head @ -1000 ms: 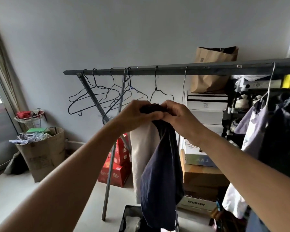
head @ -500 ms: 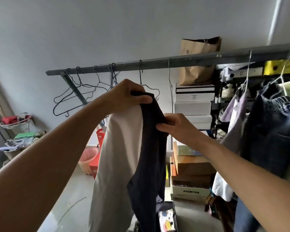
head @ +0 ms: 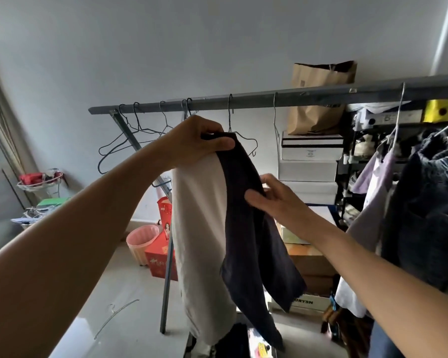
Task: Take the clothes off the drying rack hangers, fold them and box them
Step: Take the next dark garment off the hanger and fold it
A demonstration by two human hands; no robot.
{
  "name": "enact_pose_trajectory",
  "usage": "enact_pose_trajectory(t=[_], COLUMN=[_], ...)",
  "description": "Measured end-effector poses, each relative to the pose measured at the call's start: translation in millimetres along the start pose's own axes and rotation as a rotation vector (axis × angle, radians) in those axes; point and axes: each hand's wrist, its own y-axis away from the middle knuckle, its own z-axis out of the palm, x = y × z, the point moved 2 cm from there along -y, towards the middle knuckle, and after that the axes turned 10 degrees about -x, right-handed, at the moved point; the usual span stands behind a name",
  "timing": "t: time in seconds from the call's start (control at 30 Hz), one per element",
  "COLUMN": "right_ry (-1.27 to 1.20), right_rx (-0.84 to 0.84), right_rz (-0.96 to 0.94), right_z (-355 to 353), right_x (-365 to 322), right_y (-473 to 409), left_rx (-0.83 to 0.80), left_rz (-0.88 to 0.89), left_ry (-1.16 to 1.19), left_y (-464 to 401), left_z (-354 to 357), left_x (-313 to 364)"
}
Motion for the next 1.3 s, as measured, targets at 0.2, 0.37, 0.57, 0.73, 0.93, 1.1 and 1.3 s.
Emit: enact_pose_trajectory(t=[0.2,0.37,0.57,0.73,0.93,1.1,1.3], right_ry=[0.076,0.204,0.297,-0.106,-0.322,0.059,0.057], right_rx=[0.317,0.308,0.136,0.065,0.040,0.133,0.098], right_rz=[-0.106,-0.141,0.121,-0.018,0.017,0.093,-0.038], right_z=[-2,5,19,29,18,7,10], right_x=[6,14,31,31,39,54,32], right_y=[1,3,-3,-3,7,15,-3], left_rx=[-0.021,-0.052,-0.090,-0.106,-0.075,-0.131,-0.192], left_rz=[0.011,0.014,0.011,0.006,0.006,0.002,0.001], left_ry=[-0.056,-0.085,-0.092,-0.115,-0.103,-0.086,-0.054], left_y=[-2,-3,-2,2,7,8,9], left_z=[-5,-5,-8,-13,-25,-25,-20], left_x=[6,8,10,9,10,10,16])
